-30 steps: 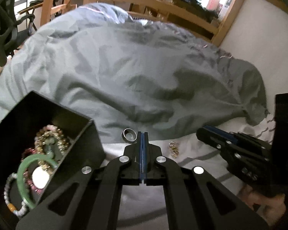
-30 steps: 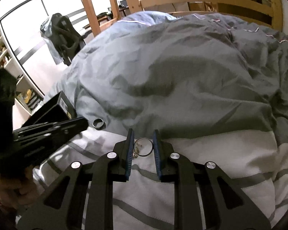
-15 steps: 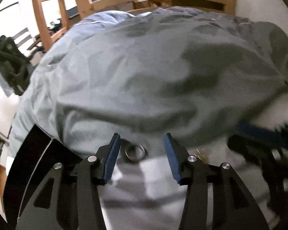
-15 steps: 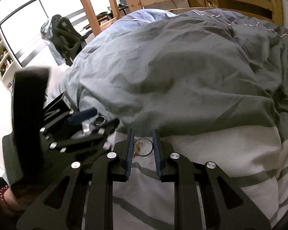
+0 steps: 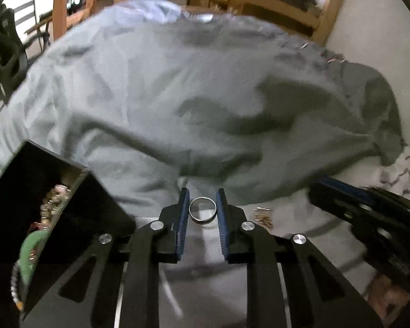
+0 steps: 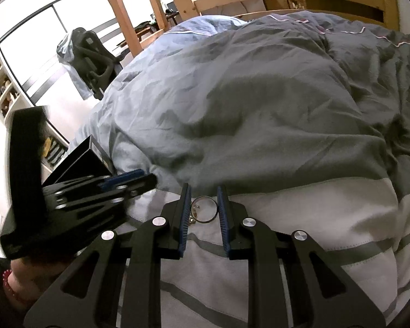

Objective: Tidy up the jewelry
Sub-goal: 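Close the left tool on the dark ring, then carry the dark ring with the left tool into the box while the right tool carries ring and chain there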

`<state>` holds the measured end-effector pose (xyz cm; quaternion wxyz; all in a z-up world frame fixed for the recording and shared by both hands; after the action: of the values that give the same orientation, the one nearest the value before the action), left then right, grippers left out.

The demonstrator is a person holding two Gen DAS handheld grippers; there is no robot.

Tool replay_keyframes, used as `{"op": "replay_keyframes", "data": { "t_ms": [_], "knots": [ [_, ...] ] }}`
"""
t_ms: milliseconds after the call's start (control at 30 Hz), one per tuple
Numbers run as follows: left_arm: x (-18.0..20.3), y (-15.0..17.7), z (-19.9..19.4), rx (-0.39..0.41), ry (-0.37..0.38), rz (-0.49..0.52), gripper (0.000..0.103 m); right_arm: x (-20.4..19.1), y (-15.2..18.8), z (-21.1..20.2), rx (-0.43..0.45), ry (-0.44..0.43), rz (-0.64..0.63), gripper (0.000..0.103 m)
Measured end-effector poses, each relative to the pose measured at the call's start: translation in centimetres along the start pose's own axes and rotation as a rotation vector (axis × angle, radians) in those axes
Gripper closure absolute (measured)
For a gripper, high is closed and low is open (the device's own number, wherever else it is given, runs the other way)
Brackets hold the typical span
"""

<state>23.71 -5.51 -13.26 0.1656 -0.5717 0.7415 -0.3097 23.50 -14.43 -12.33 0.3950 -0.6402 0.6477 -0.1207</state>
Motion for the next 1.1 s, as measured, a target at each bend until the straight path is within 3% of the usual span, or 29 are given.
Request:
{"op": "replay_keyframes", "data": {
  "t_ms": [233, 467, 733, 900, 1100],
  "knots": [
    [0.6, -0.1, -5.9, 0.159, 0.009, 0.039, 0.084, 0.1, -0.1, -0.4, 0.022, -0.013, 0.003, 0.083],
    [0.6, -1.2, -11.1, 0.33, -0.03, 0.061, 0.084, -1.1, -0.7, -2.0, 0.094, -0.061, -0.033, 0.083],
    [-3.7, -0.9, -15.9, 0.449, -0.146, -0.014, 0.084, -6.3, -2.0, -5.2, 0.262, -0.052, -0.253, 0.083],
    [-7.5, -0.2, -17.7, 0.477, -0.193, -0.091, 0.084, -10.4, -2.5, -5.8, 0.302, -0.068, -0.378, 0.083],
    [-11.9, 0.8, -17.9, 0.457, -0.22, -0.206, 0.084, -15.4, -2.8, -4.4, 0.263, -0.158, -0.429, 0.083]
  ]
}}
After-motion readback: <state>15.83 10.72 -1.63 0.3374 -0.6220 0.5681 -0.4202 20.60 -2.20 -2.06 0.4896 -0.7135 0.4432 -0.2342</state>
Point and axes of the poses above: each gripper's, at about its wrist camera, not at the fingertips, and z roughly the way its jaws point, x to its right, y to its underside, the point moved 6 cm from there along z, roughly the way its jaws point, and after that the axes turned 5 degrees about x, right-handed, at the moved point
